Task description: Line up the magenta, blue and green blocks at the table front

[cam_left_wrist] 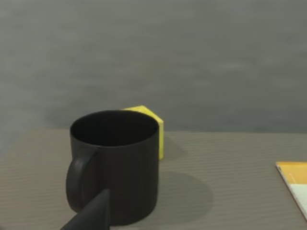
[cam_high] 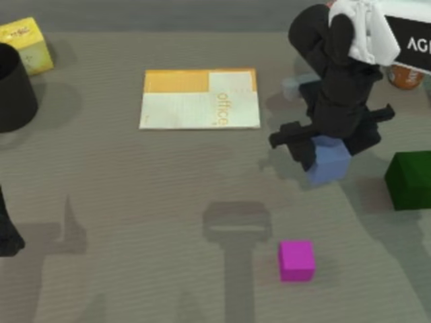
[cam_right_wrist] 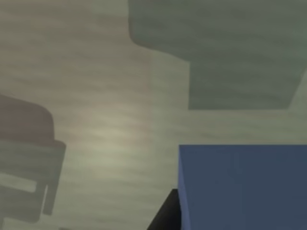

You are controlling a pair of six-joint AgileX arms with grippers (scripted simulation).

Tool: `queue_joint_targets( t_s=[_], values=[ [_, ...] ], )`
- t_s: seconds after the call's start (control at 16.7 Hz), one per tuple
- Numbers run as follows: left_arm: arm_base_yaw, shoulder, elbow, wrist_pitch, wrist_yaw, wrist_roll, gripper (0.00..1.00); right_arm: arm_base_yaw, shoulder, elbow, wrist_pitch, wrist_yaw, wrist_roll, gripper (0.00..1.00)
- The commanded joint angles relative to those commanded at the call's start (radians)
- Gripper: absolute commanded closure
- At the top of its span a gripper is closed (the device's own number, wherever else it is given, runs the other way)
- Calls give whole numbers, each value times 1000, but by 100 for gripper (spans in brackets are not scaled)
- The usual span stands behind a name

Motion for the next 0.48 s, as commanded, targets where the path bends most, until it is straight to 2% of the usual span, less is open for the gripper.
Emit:
queue_joint_targets(
  t_s=[0.24,0.48],
  values=[
    [0,0,0,0,0,0,0,7,3,-3,1,0,17,100],
    [0,0,0,0,0,0,0,106,-27,-33,-5,4,171,100]
  ],
)
